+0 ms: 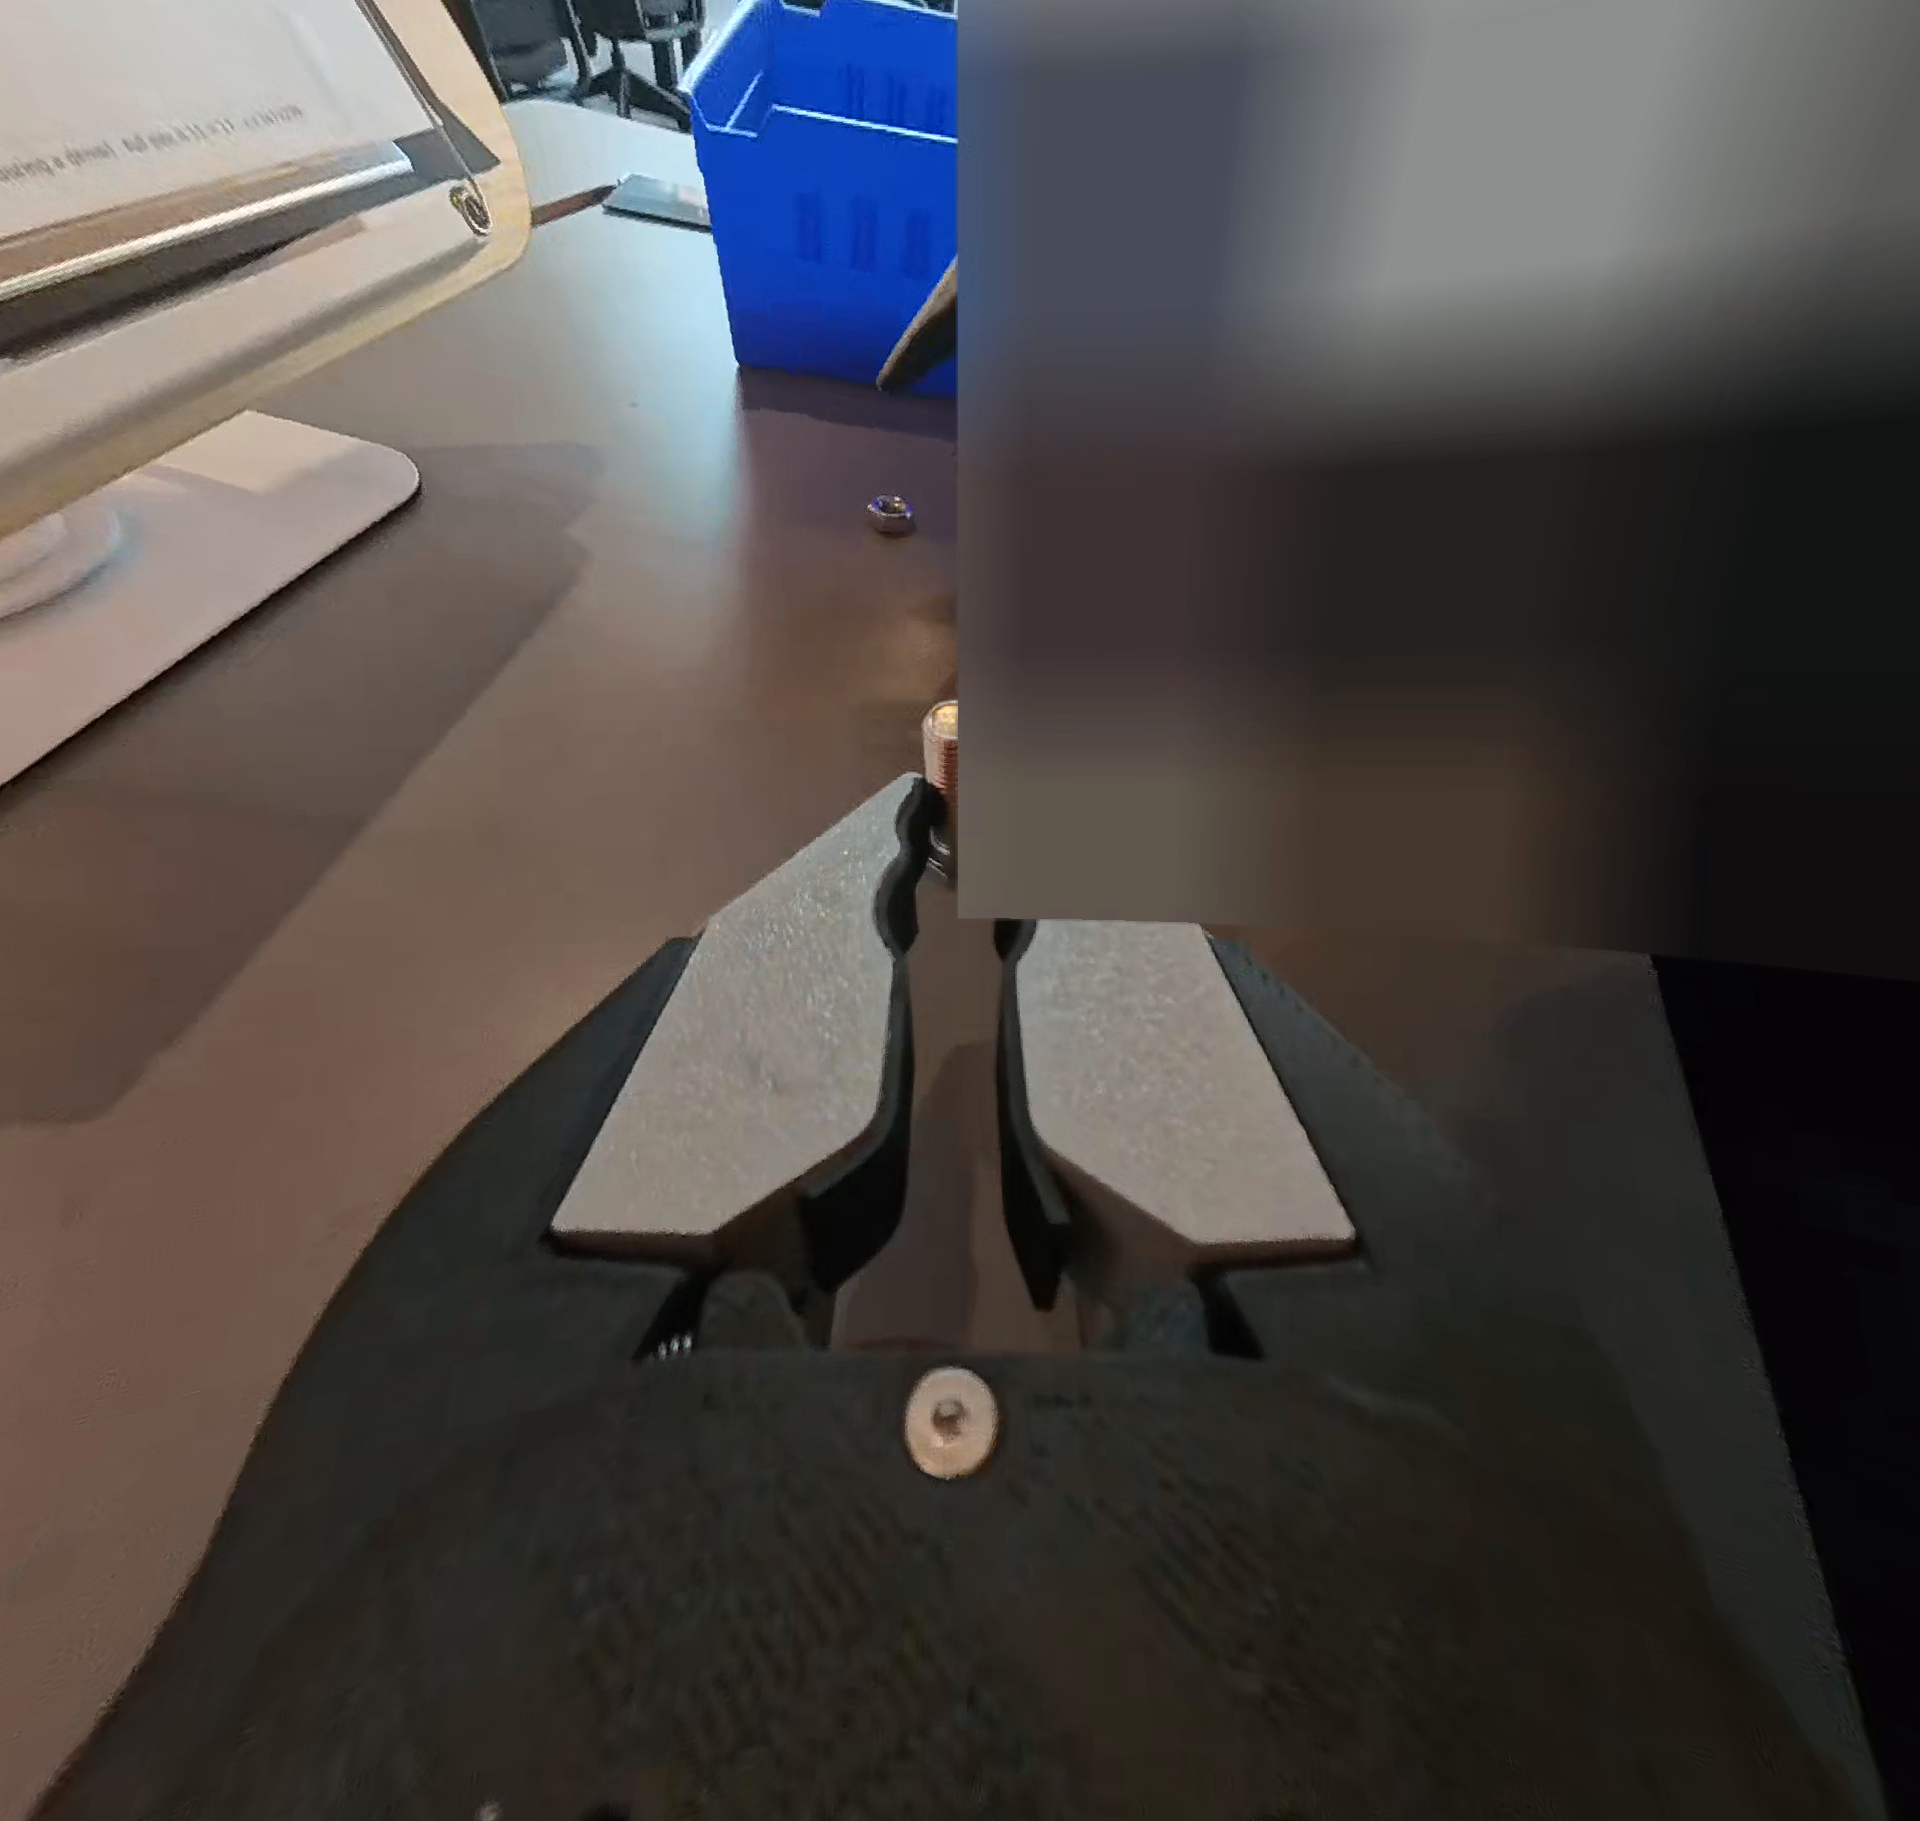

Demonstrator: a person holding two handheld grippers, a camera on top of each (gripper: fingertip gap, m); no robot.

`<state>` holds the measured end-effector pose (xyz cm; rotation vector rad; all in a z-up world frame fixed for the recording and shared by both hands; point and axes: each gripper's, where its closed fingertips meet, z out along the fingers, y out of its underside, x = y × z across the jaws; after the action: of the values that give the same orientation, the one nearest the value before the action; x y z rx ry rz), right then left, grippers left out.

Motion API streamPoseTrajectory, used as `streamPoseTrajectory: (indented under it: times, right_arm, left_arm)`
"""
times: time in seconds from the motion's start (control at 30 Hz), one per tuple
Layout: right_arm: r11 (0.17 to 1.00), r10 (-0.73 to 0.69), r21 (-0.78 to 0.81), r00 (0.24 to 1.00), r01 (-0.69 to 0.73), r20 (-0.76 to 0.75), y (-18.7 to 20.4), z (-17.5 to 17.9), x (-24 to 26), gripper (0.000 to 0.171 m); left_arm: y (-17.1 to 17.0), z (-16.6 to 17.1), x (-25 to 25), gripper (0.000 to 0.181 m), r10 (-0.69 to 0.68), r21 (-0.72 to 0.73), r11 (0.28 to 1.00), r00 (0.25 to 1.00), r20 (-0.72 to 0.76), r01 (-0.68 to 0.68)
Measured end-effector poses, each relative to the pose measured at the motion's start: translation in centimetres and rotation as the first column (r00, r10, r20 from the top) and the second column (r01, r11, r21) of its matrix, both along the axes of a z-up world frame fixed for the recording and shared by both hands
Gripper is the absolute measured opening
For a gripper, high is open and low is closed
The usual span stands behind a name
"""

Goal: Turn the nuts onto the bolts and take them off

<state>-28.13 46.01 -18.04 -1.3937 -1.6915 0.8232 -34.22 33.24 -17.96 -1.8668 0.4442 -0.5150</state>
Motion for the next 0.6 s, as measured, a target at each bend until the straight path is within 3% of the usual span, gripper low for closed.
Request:
streamPoseTrajectory:
  times: [0.23, 0.37, 0.6]
  right_arm:
    - [0.995, -0.093, -0.005, 0.989, 0.095, 0.117, 2.1, -2.7, 1.6, 0.033]
    - [0.99, -0.137, 0.012, 0.963, 0.138, 0.234, 3.4, -5.1, 2.5, 0.045]
    - [0.984, -0.167, -0.023, 0.954, 0.179, 0.248, 4.8, -6.2, 2.5, 0.043]
  left_arm:
    - [-0.2, 0.2, -1.0, 0.007, 0.061, 0.01, 0.998, 0.998, 0.003, -0.062]
    - [-0.1, 0.1, -1.9, 0.007, 0.098, 0.0, 0.995, 0.995, 0.012, -0.098]
    - [0.1, -0.6, -2.5, 0.007, 0.119, -0.002, 0.993, 0.99, -0.08, -0.12]
